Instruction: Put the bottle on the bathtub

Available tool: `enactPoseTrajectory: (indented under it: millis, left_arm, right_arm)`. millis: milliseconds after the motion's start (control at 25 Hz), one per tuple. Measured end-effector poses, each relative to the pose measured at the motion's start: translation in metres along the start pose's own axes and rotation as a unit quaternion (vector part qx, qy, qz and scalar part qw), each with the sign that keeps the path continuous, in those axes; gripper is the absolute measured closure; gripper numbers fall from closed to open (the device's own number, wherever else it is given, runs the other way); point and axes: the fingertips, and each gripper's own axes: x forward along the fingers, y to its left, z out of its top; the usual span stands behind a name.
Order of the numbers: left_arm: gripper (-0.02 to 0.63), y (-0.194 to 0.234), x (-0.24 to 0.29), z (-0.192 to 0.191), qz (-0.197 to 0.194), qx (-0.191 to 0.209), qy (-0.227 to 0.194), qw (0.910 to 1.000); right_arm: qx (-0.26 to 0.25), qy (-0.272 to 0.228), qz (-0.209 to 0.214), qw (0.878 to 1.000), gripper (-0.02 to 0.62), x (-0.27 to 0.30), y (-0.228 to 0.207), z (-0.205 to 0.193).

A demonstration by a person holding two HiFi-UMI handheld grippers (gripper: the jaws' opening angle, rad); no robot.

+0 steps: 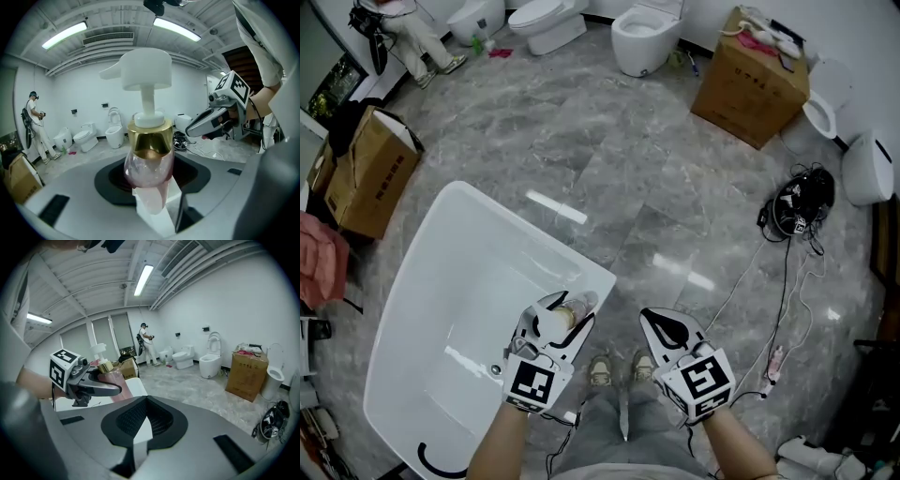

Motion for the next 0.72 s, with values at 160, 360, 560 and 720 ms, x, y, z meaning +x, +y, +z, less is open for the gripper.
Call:
enactPoseTrajectory:
  millis: [160,360,560,720]
  left_arm:
    - [0.370,0.012,0.017,-0.020,0.005,-0.004,0.002,1.0000]
    - [0.370,0.017,0.037,-0.042,0.011,-0.012,-0.005,0.9998]
    - [0.370,0.010,0.064,-0.056,0.000,-0.015,-0.005,0.9999]
    - [0.370,0.008,0.078,-0.076,-0.009,-0.011,0.004,0.9999]
  right_arm:
    - [-0.004,0.006,0.006,1.000,0.568,0.024,-0.002,-0.010]
    - [0.011,0.012,0.004,1.000,0.568,0.045,-0.018,-0.024]
    - [-0.008,0.027,0.006,1.000,0.568,0.057,-0.034,-0.041]
    - [-0.012,0.038,0.009,0.999,0.568,0.066,-0.044,-0.050]
